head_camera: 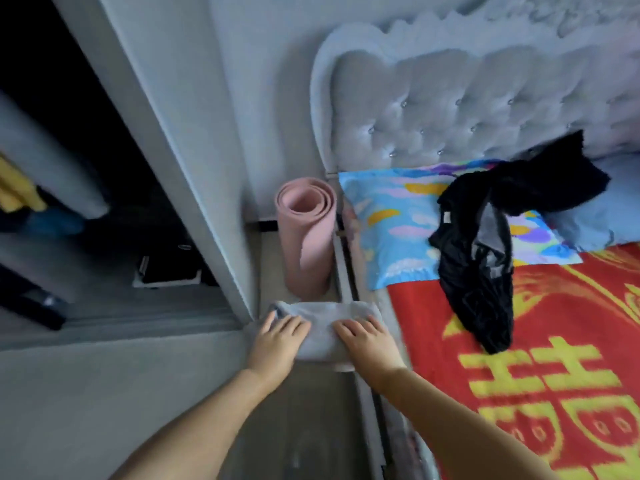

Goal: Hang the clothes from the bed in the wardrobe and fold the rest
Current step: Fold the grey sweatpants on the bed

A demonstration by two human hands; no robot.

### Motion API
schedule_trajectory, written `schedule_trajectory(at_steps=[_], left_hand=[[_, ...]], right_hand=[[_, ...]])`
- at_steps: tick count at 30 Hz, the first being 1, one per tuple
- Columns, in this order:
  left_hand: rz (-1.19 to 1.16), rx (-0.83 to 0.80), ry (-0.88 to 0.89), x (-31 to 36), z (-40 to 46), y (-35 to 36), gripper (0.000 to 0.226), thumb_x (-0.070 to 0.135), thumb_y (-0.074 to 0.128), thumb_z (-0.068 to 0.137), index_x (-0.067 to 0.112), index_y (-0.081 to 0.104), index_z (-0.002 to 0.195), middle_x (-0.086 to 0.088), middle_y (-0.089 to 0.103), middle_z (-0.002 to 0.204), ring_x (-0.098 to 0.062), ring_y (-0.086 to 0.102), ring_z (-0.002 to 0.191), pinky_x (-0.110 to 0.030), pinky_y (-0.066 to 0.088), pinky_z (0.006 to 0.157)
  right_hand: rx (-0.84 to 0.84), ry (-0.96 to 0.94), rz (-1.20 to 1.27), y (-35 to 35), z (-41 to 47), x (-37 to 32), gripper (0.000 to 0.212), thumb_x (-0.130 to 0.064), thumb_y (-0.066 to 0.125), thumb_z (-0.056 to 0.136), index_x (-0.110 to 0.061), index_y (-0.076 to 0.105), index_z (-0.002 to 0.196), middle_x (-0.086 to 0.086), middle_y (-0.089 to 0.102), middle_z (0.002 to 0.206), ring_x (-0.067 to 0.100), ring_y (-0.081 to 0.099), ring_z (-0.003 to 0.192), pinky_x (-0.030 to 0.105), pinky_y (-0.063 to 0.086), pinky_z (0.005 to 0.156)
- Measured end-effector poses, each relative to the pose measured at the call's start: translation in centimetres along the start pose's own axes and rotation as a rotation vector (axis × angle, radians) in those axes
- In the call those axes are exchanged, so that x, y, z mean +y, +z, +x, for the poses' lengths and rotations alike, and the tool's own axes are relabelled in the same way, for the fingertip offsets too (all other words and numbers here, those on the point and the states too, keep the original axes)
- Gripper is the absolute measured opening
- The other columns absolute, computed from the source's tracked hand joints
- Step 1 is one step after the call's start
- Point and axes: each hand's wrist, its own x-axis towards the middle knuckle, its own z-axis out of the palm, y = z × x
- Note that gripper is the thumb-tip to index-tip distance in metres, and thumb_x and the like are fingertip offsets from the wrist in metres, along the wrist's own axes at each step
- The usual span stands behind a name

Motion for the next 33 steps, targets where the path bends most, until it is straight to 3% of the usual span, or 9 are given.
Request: schedule_trajectory(at_steps=[10,15,18,22,24,26,28,30,33], left_hand=[[-0.009,-0.091,-0.414,-24.2,-22.9,-1.7,0.046,0.017,0.039,0.065,0.02,0.071,0.098,0.0,0.072,0.093,-0.022,0.07,0.075,-0.039,0.058,0.079],[0.016,-0.125,-0.55,-33.2,-29.5,-2.7,0.078,0.027,0.087,0.024,0.027,0.067,0.099,0.005,0.071,0.082,-0.018,0.069,0.067,-0.034,0.058,0.073],[0.065,-0.19,-0.626,-36.5,-29.7,-4.0,0.08,0.035,0.091,0.02,0.026,0.074,0.097,0.003,0.072,0.087,-0.02,0.07,0.074,-0.031,0.057,0.073],[0.0,-0.268,-0.6,-40.3,-27.6,-2.7,0.066,0.021,0.063,0.084,0.02,0.036,0.144,-0.006,0.045,0.143,-0.03,0.044,0.129,-0.037,0.026,0.112],[0.003,-0.274,-0.597,-42.7,-25.2,-1.6,0.064,0.019,0.061,0.086,0.021,0.035,0.145,-0.006,0.043,0.144,-0.029,0.043,0.13,-0.038,0.025,0.112],[-0.018,-0.258,-0.561,-45.2,-22.1,-0.7,0.066,0.024,0.072,0.078,0.022,0.045,0.139,-0.005,0.052,0.136,-0.028,0.051,0.123,-0.038,0.034,0.108],[0.003,-0.28,-0.503,-47.7,-19.0,-0.2,0.076,0.044,0.091,0.032,0.03,0.071,0.104,0.004,0.071,0.097,-0.018,0.07,0.085,-0.029,0.055,0.076],[0.054,-0.193,-0.499,-50.0,-16.2,2.0,0.08,0.053,0.084,-0.004,0.037,0.074,0.075,0.013,0.068,0.069,-0.01,0.067,0.057,-0.021,0.052,0.048],[-0.028,-0.318,-0.488,-53.7,-12.4,3.7,0.077,0.051,0.089,0.032,0.032,0.07,0.104,0.001,0.071,0.098,-0.018,0.069,0.083,-0.023,0.054,0.073]], right_hand=[[-0.05,-0.36,0.068,1.0,15.3,-30.1,0.041,-0.031,0.04,0.069,-0.022,0.073,0.092,-0.002,0.068,0.079,0.021,0.066,0.064,0.031,0.056,0.07],[-0.158,-0.46,0.026,2.0,21.3,-40.8,0.05,-0.026,0.081,0.04,-0.029,0.074,0.09,-0.008,0.069,0.075,0.015,0.066,0.061,0.025,0.056,0.067],[-0.216,-0.437,0.05,2.3,24.4,-43.8,0.064,-0.028,0.089,0.036,-0.028,0.073,0.098,-0.006,0.071,0.082,0.016,0.068,0.069,0.027,0.056,0.072],[-0.338,-0.437,0.04,3.5,28.9,-44.0,0.062,-0.011,0.054,0.087,-0.021,0.034,0.145,0.007,0.048,0.139,0.031,0.046,0.124,0.037,0.03,0.109],[-0.331,-0.403,0.036,4.5,31.3,-43.2,0.064,-0.015,0.062,0.083,-0.022,0.039,0.143,0.007,0.053,0.134,0.031,0.051,0.119,0.037,0.035,0.105],[-0.377,-0.372,0.034,6.1,34.4,-41.9,0.074,-0.028,0.086,0.05,-0.026,0.064,0.121,0.001,0.07,0.104,0.025,0.067,0.091,0.038,0.053,0.088],[-0.322,-0.339,0.021,9.0,37.5,-40.3,0.079,-0.026,0.09,0.029,-0.027,0.071,0.107,-0.001,0.072,0.087,0.023,0.07,0.074,0.041,0.058,0.077],[-0.325,-0.316,-0.002,10.1,40.6,-39.1,0.078,-0.026,0.09,0.024,-0.027,0.073,0.1,-0.001,0.071,0.081,0.023,0.07,0.067,0.04,0.059,0.072],[-0.378,-0.348,0.004,10.4,45.5,-38.5,0.067,-0.021,0.078,0.067,-0.022,0.056,0.13,0.008,0.064,0.118,0.033,0.061,0.105,0.041,0.042,0.101]])
